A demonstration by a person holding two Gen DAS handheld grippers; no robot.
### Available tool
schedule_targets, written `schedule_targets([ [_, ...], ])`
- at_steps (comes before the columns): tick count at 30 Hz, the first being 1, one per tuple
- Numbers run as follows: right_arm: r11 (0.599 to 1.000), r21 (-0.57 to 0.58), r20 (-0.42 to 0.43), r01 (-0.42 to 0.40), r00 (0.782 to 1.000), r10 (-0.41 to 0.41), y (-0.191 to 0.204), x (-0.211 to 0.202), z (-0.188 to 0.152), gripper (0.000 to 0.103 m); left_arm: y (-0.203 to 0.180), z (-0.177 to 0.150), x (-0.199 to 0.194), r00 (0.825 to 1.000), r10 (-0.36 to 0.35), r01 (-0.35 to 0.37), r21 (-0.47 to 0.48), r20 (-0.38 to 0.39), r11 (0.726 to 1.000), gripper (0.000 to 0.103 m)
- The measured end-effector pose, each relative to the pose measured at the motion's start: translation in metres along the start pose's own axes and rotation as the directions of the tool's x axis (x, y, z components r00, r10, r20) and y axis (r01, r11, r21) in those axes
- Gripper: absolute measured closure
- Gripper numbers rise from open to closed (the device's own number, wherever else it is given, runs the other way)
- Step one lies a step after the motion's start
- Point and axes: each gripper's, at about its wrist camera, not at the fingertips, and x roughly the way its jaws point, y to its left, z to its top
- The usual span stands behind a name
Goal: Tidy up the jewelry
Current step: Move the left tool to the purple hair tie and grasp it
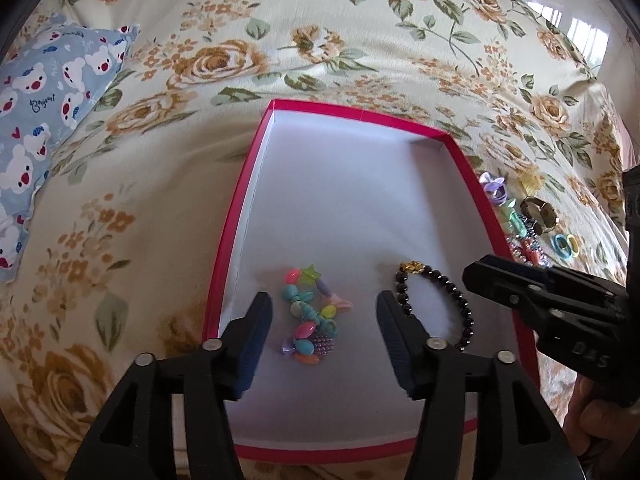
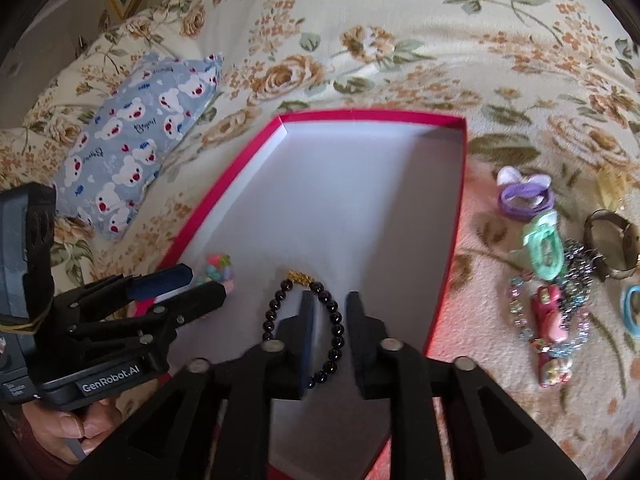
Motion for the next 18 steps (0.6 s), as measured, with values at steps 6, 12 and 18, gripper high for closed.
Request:
schedule_targets([
  [6, 0.999, 0.041, 0.075, 0.003, 0.997, -0.006, -0.015, -0.036, 0.003, 0.061, -0.005, -0.001, -0.016, 0.999, -0.017, 0.017, -0.006, 0.027, 1.0, 0.039],
  [12, 0.995, 0.092, 0.124, 0.046, 0.991, -0.058, -0.04, -0.065, 0.002, 0.061, -0.016, 0.003, -0.027, 0.998, -0.039, 0.038, 0.015, 0.043, 0.999, 0.038],
  [18, 0.985, 0.148, 0.14, 0.087, 0.984, -0.108, -0.069, -0.085, -0.004, 0.061, -0.033, 0.008, -0.031, 0.997, -0.06, 0.058, 0.046, 0.049, 0.997, 0.038],
])
